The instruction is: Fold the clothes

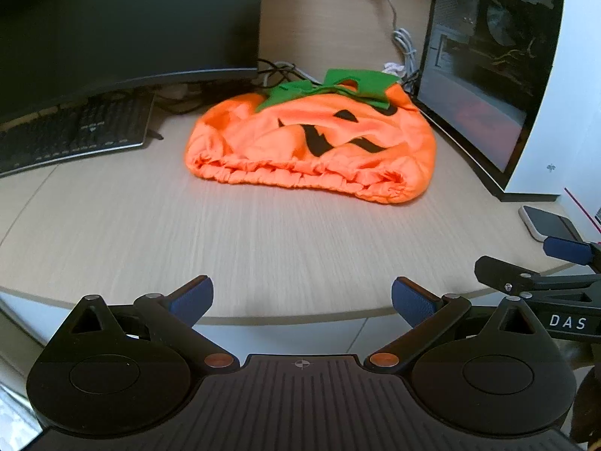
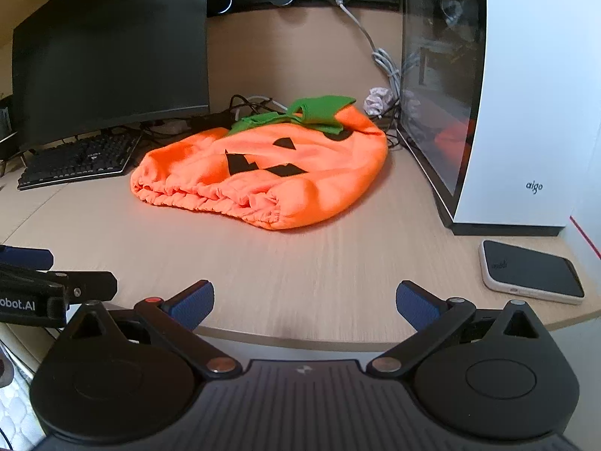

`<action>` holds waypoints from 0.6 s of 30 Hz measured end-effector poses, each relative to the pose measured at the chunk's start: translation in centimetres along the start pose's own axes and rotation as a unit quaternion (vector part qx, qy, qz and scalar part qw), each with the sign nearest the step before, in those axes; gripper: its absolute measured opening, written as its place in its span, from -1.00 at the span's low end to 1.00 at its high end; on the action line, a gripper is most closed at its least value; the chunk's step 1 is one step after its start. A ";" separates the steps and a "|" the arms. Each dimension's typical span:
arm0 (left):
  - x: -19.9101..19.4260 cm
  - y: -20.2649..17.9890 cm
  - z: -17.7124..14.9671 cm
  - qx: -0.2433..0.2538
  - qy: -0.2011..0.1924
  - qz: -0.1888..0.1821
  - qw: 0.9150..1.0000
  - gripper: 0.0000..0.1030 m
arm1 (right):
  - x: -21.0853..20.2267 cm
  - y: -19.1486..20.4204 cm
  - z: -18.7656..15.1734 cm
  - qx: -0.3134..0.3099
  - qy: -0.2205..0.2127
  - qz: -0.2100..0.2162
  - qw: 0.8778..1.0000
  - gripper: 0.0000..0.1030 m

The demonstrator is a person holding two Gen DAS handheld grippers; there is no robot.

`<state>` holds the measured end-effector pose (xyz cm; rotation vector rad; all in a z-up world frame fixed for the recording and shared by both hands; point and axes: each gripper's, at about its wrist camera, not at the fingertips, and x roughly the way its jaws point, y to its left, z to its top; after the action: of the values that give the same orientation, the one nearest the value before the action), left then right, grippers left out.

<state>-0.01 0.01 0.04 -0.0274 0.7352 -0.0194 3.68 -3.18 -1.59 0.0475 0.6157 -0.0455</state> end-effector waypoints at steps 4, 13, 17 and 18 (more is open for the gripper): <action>-0.1 0.0 0.1 -0.003 0.001 -0.003 1.000 1.00 | 0.4 0.1 0.6 0.004 0.011 0.005 1.000 1.00; -0.4 0.1 0.2 -0.010 0.003 -0.009 1.000 1.00 | 0.3 1.4 -0.1 -0.008 0.001 0.006 1.000 1.00; -0.4 0.2 0.2 -0.011 0.002 -0.010 1.000 1.00 | 0.2 1.4 -0.1 -0.008 0.000 0.007 1.000 1.00; -0.4 0.2 0.2 -0.011 0.001 -0.010 1.000 1.00 | 0.2 1.3 -0.1 -0.007 0.000 0.007 1.000 1.00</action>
<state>-0.17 0.26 0.43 -0.0555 0.7375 -0.0307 3.89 -1.85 -1.73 0.0374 0.6160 -0.0281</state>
